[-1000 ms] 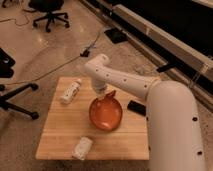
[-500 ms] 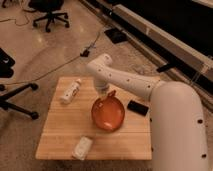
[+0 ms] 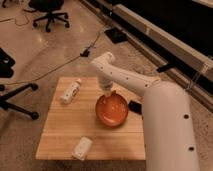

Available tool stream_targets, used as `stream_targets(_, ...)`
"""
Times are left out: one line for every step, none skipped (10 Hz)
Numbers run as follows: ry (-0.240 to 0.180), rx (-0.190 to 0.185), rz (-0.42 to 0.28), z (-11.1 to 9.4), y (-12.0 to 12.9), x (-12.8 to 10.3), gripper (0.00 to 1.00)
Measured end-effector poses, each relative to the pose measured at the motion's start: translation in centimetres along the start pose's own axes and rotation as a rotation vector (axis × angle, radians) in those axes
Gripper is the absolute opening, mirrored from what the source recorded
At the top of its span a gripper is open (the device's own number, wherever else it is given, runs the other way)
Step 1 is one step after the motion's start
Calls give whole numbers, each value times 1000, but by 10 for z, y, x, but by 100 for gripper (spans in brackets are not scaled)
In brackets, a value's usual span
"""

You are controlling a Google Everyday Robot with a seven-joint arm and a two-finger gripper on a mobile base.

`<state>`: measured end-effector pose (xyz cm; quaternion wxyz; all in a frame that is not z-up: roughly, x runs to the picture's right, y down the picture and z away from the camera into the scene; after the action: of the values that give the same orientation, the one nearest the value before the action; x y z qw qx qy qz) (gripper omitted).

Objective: Drag the ceramic bowl in a circle

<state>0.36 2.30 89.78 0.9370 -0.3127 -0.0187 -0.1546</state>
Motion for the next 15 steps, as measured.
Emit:
stream_targets(-1, -3, -18, 1, -1, -8, 0)
stream_targets(-2, -5, -48, 2, -2, -22, 0)
stream_targets(-8, -8, -79, 3, -1, -39, 0)
stream_targets(-18, -10, -113, 2, 0, -58, 0)
stream_targets(-29, -9, -140, 1, 2, -72, 0)
stream_targets(-41, -15, -175, 0, 10, -87, 0)
stream_targets(-47, -20, -197, -1, 16, -93, 0)
stream_targets(-49, -24, -214, -2, 21, -97, 0)
stream_targets(-48, -38, -231, -4, 31, -100, 0)
stream_targets(-41, -57, -236, -5, 43, -95, 0)
stream_targets(-36, -68, -230, -6, 49, -88, 0)
stream_targets(-31, -77, -217, -6, 56, -75, 0)
stream_targets(-21, -82, -197, -7, 62, -54, 0)
stream_targets(-14, -85, -187, -7, 64, -41, 0)
stream_targets(-10, -90, -179, -7, 66, -30, 0)
